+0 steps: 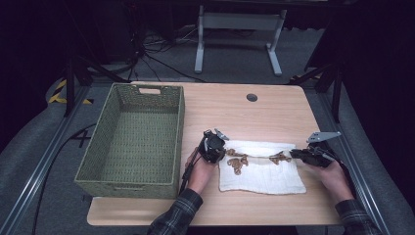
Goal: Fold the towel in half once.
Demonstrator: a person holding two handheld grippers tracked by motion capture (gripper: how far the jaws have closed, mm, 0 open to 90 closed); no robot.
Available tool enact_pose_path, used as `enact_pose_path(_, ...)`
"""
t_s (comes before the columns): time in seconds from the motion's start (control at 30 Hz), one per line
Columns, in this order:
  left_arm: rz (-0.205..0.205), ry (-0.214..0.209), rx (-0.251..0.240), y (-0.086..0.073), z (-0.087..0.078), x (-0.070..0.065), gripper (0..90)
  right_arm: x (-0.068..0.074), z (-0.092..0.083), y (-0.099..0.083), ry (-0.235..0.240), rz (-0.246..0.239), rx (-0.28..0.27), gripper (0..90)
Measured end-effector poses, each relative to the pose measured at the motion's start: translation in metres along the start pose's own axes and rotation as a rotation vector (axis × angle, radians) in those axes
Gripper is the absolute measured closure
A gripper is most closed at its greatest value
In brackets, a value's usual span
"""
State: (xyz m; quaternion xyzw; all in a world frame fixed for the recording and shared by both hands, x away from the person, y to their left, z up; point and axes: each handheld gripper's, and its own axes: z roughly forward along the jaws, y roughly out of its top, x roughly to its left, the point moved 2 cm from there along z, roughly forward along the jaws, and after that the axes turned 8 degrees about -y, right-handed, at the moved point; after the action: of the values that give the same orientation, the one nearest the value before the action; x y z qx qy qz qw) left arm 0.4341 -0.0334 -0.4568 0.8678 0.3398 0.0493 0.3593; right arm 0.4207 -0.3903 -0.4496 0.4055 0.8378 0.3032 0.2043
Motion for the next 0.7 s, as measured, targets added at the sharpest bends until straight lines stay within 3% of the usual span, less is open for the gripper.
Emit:
enact_pose_path(0.1,0.002,0.002,-0.044,0.001,-0.012,-0.006,84.5,0.000,-0.011,0.002,-0.001,0.000,-0.036,85.2)
enact_pose_path(0.27,0.032,0.007,-0.070,0.000,-0.029,-0.019,84.5,0.003,-0.025,-0.001,0.021,0.007,-0.078,85.2)
enact_pose_path(0.47,0.069,-0.002,-0.069,-0.009,-0.041,-0.031,84.5,0.009,-0.037,-0.010,0.041,-0.006,-0.096,85.2)
enact_pose_path(0.7,0.080,-0.011,-0.050,-0.023,-0.045,-0.041,84.4,0.022,-0.044,-0.018,0.066,-0.023,-0.102,85.1)
